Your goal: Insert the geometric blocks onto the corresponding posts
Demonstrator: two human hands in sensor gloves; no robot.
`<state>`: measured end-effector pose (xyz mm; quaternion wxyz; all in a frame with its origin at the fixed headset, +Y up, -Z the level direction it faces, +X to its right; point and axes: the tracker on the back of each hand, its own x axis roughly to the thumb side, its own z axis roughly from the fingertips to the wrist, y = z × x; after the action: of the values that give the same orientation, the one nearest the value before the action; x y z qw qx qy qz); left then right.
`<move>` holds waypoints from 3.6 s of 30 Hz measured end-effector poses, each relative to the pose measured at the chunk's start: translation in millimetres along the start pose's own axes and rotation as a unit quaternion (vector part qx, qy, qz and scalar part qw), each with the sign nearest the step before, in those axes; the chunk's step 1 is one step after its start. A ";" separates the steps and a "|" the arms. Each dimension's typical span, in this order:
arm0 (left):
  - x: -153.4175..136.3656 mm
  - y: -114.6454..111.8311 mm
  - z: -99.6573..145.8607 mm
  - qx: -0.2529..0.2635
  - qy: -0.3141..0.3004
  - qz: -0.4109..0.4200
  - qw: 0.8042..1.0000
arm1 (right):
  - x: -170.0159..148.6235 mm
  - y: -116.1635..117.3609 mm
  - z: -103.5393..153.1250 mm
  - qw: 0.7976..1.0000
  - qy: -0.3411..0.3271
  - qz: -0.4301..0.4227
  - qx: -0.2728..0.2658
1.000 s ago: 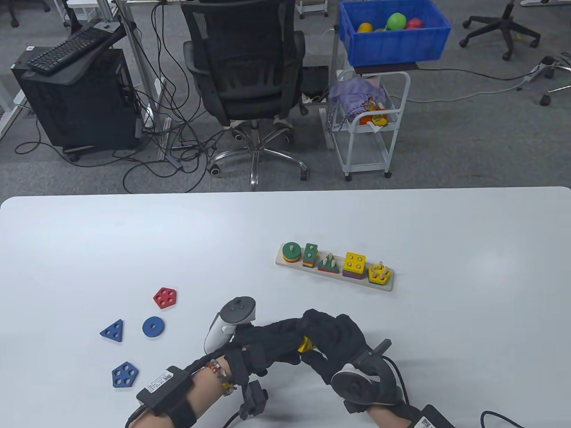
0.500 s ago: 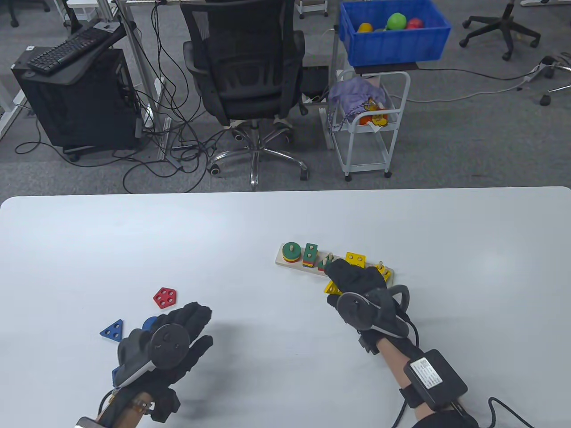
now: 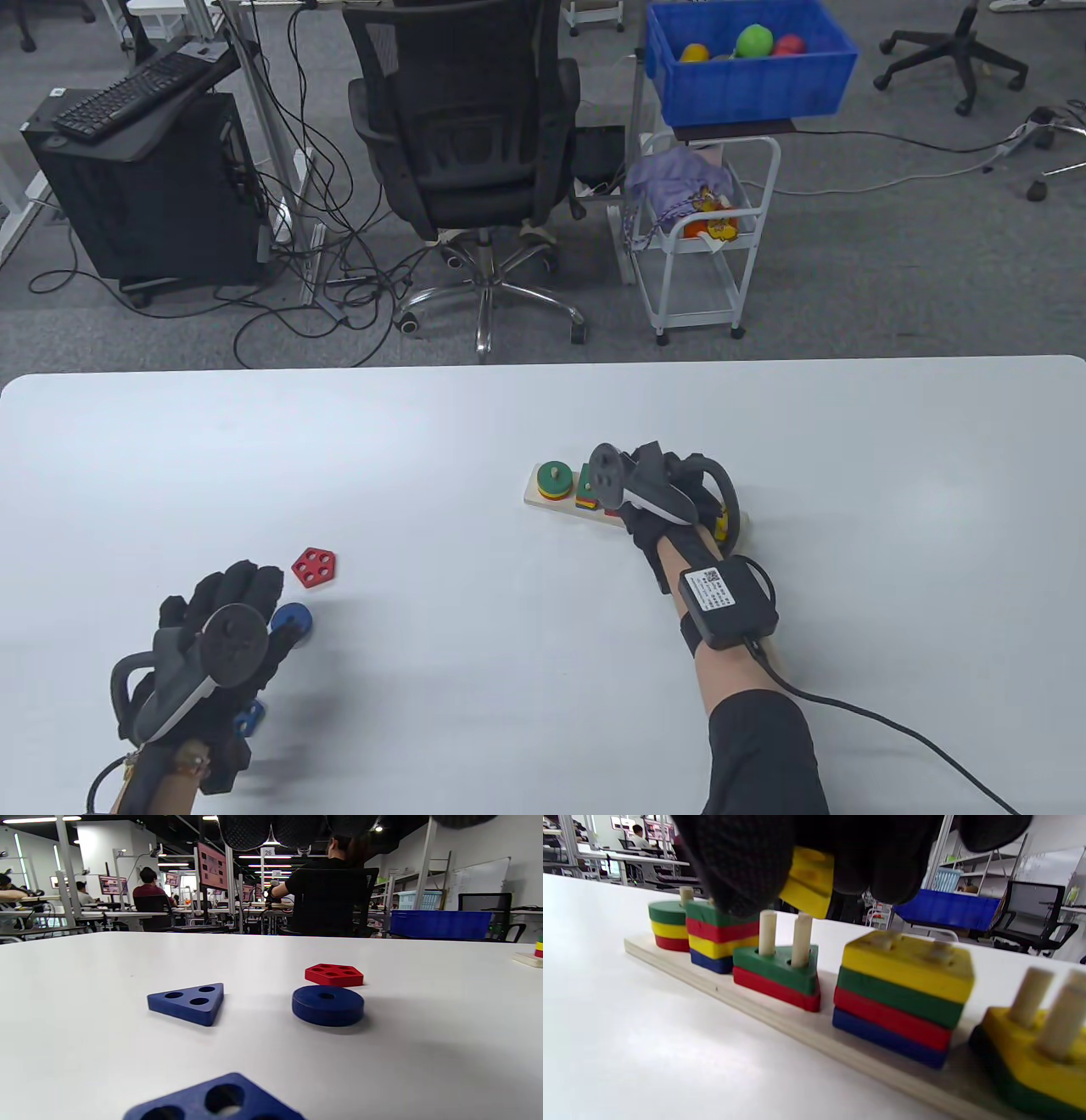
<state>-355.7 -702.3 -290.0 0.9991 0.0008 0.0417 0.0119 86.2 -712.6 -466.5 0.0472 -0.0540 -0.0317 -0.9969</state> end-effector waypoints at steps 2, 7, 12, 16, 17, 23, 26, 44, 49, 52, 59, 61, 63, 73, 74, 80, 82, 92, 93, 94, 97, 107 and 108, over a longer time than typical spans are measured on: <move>-6.2 -0.2 -1.2 -0.003 0.009 0.011 1.000 | 1.0 4.2 -5.4 1.000 0.003 -0.003 0.009; -11.4 -3.7 -3.4 -0.011 0.019 0.012 1.000 | 2.3 9.2 -11.9 1.000 0.013 0.003 0.016; -10.2 -6.8 -4.3 -0.017 0.016 0.007 1.000 | 2.9 17.1 -12.4 0.999 0.013 0.013 0.036; -12.2 -9.8 -5.3 -0.024 0.018 0.008 1.000 | -2.7 11.3 4.3 1.000 -0.004 -0.010 -0.010; -12.9 -10.4 -5.5 -0.026 0.019 0.009 0.999 | -4.1 9.4 10.0 1.000 -0.011 -0.014 -0.015; -12.9 -15.1 -6.7 -0.036 0.018 0.007 0.999 | -13.6 4.5 69.1 0.996 -0.072 -0.022 -0.042; -11.0 -16.4 -6.8 -0.039 0.013 0.005 0.999 | -14.6 10.8 102.1 0.994 -0.094 -0.032 -0.045; 30.0 -32.0 -23.7 -0.092 -0.027 -0.007 0.995 | -12.6 33.1 170.5 0.991 -0.126 -0.034 -0.024; 46.2 -33.6 -63.6 -0.170 0.036 0.024 0.984 | -11.6 30.3 176.1 0.990 -0.134 -0.030 -0.027; 55.9 -36.0 -89.6 -0.195 0.078 0.001 0.978 | -11.3 32.1 175.1 0.990 -0.138 -0.029 -0.017; 72.1 -51.1 -126.0 -0.218 0.110 -0.144 0.959 | -11.7 33.8 174.9 0.989 -0.145 -0.041 -0.005; 74.0 -55.7 -131.0 -0.220 0.113 -0.148 0.958 | -11.3 34.1 174.4 0.988 -0.148 -0.044 -0.003; 76.8 -56.2 -133.9 -0.179 0.116 -0.164 0.963 | -11.3 34.4 173.9 0.988 -0.149 -0.045 0.000; 88.4 -41.9 -127.0 -0.170 0.051 -0.094 0.980 | -10.6 28.2 175.7 0.987 -0.150 -0.050 -0.014; 93.6 -38.0 -124.8 -0.167 0.037 -0.076 0.982 | -10.1 27.6 175.8 0.987 -0.150 -0.051 -0.017; 151.6 -12.9 -96.7 -0.186 -0.119 0.150 0.964 | -4.7 22.1 179.5 0.981 -0.163 -0.090 -0.056; 176.7 -9.9 -80.5 -0.218 -0.172 0.250 0.928 | -1.4 18.0 182.8 0.975 -0.171 -0.115 -0.080; 251.2 -31.0 -15.5 -0.342 -0.265 0.509 0.745 | 17.4 -1.0 207.3 0.913 -0.232 -0.219 -0.255; 252.6 -33.4 -13.7 -0.346 -0.256 0.527 0.732 | 17.2 -1.5 208.6 0.912 -0.233 -0.207 -0.267; 253.6 -35.9 -12.5 -0.356 -0.250 0.548 0.714 | 15.9 -2.3 210.0 0.909 -0.232 -0.204 -0.280; 255.5 -39.5 -8.1 -0.353 -0.245 0.592 0.682 | 15.3 -4.3 213.0 0.900 -0.229 -0.232 -0.290; 233.6 -22.7 -3.9 -0.263 -0.302 0.469 0.787 | 10.7 -6.9 212.9 0.897 -0.242 -0.212 -0.303; 224.8 -20.1 -3.3 -0.242 -0.305 0.438 0.811 | 6.8 -6.6 210.4 0.901 -0.235 -0.210 -0.299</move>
<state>-131.6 -717.0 -312.1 0.8176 -0.2189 -0.2740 0.4567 100.8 -692.2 -257.4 -0.1899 -0.2906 0.2468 -0.9047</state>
